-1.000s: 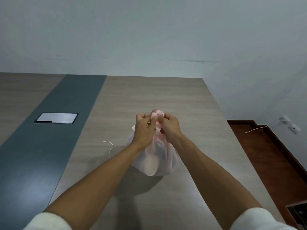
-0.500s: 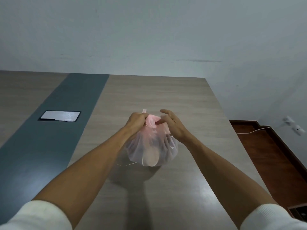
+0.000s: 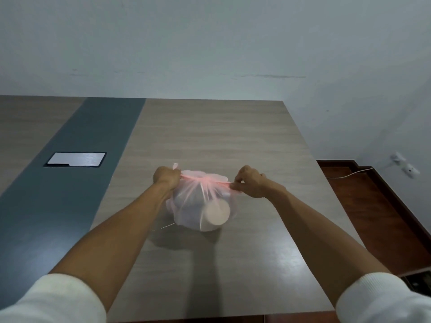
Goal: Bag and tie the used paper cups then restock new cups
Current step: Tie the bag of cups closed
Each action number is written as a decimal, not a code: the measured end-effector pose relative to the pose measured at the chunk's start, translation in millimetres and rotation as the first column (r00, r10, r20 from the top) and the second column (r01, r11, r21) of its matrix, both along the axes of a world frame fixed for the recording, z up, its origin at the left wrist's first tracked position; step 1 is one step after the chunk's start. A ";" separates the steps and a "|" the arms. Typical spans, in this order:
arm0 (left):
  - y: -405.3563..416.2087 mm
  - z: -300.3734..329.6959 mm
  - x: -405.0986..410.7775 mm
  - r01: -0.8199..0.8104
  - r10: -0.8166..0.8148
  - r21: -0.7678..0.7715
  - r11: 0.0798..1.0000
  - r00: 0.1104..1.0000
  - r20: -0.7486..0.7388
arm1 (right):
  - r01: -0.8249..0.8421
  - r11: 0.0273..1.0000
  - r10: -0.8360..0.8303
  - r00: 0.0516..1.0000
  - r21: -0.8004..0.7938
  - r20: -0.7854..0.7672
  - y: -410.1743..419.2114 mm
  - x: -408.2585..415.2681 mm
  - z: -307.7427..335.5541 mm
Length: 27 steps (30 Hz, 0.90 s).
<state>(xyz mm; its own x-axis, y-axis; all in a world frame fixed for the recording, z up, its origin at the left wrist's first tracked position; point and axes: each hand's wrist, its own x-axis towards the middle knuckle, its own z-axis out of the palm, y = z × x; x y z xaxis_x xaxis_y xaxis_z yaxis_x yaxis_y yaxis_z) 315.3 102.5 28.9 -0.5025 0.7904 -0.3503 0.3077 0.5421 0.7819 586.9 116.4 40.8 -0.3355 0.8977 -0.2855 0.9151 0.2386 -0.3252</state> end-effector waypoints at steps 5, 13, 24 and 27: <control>-14.6 -17.6 -11.9 0.068 -0.061 0.062 0.996 0.992 -0.107 | 0.036 0.990 -0.053 0.992 -0.140 -0.118 -3.0 2.1 -11.1; -25.9 1.3 16.8 0.281 -0.301 0.360 0.890 0.954 0.000 | 0.037 0.777 -0.628 0.089 -0.628 -0.773 1.9 -46.2 -11.5; -23.1 -4.3 54.2 0.032 -0.278 0.382 0.924 0.741 0.612 | 0.215 0.749 -0.651 0.064 -0.627 -0.756 -19.2 -78.1 -36.5; -23.0 -11.8 49.0 0.074 -0.288 0.347 0.935 0.729 0.621 | 0.199 0.736 -0.662 0.012 -0.647 -0.750 -26.1 -76.7 -40.3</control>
